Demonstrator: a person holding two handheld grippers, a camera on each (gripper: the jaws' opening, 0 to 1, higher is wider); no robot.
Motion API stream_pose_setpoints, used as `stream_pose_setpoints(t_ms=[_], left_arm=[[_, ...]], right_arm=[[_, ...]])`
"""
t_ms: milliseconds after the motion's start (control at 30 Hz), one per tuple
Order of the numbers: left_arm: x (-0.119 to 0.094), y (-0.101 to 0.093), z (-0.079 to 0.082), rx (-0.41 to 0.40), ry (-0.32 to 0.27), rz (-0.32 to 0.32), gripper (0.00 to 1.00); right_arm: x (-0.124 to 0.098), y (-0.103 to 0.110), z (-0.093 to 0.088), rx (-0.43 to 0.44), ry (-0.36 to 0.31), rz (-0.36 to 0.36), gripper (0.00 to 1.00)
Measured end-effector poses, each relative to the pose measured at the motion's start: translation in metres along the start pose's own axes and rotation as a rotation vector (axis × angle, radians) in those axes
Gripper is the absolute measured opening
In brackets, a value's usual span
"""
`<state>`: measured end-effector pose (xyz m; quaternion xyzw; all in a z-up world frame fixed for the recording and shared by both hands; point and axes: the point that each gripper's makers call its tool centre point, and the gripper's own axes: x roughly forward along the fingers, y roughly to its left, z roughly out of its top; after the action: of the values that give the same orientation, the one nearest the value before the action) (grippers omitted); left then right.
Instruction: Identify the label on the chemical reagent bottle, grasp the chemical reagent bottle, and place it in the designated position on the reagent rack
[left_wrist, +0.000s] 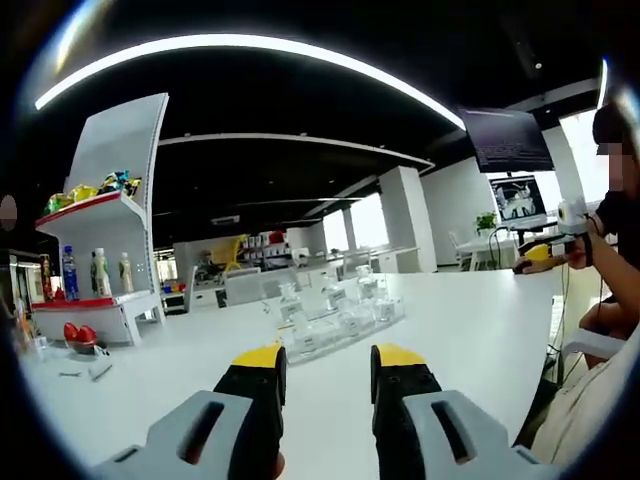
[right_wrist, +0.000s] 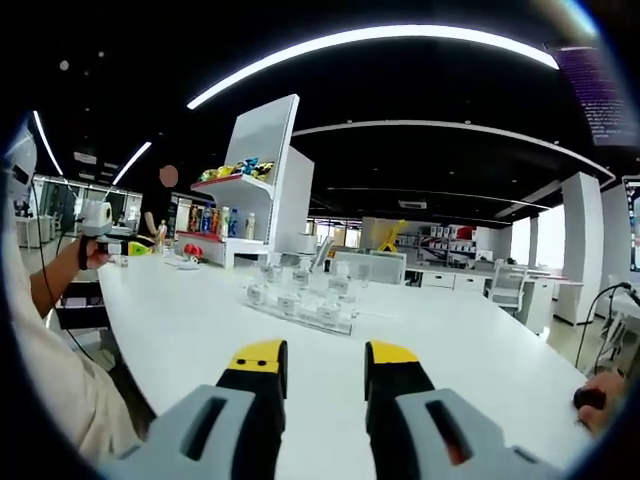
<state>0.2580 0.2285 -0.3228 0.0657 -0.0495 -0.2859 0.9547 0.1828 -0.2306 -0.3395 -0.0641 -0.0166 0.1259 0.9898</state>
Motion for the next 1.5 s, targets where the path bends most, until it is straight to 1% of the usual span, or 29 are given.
stream_pose_setpoints(t_ms=[167,300,500,600,700,767,900,933,1000,1133,1267,1367,1500], left_arm=[[-0.002,0.0,0.002,0.004,0.0,-0.007,0.35],[-0.005,0.001,0.002,0.004,0.002,-0.008,0.35],[-0.01,0.008,-0.002,0.007,0.017,0.005,0.35],[-0.011,0.009,0.0,-0.002,0.012,0.004,0.35],[-0.012,0.007,0.003,0.004,0.005,-0.002,0.35],[-0.013,0.005,0.004,0.004,-0.003,-0.008,0.35],[-0.014,0.008,-0.004,-0.007,0.008,-0.007,0.35],[-0.014,0.007,-0.005,-0.019,0.011,-0.017,0.35],[-0.014,0.007,-0.007,-0.016,0.015,-0.014,0.35],[-0.014,0.006,-0.004,-0.016,0.007,-0.018,0.35],[-0.013,0.004,0.0,-0.018,-0.002,-0.024,0.35],[-0.012,0.007,-0.002,-0.052,-0.002,-0.029,0.35],[-0.012,0.007,-0.003,-0.042,0.004,-0.025,0.35]], right_arm=[[-0.005,-0.009,0.005,-0.007,-0.006,-0.022,0.31],[-0.008,-0.014,0.002,-0.002,0.003,-0.029,0.31],[-0.008,-0.013,-0.002,-0.01,0.022,-0.028,0.31],[-0.008,-0.01,-0.003,-0.009,0.017,-0.019,0.31],[-0.007,-0.01,-0.006,-0.011,0.029,-0.023,0.31],[-0.009,-0.011,-0.005,-0.012,0.027,-0.026,0.31],[-0.011,-0.011,-0.002,-0.014,0.021,-0.029,0.31],[-0.011,-0.011,-0.002,-0.015,0.021,-0.028,0.31],[-0.01,-0.011,-0.004,-0.014,0.024,-0.025,0.31],[-0.01,-0.013,-0.005,-0.001,0.024,-0.027,0.32],[-0.014,-0.015,-0.001,0.006,0.015,-0.034,0.32],[-0.015,-0.017,0.001,0.002,0.016,-0.04,0.32],[-0.016,-0.019,0.001,0.0,0.016,-0.046,0.32]])
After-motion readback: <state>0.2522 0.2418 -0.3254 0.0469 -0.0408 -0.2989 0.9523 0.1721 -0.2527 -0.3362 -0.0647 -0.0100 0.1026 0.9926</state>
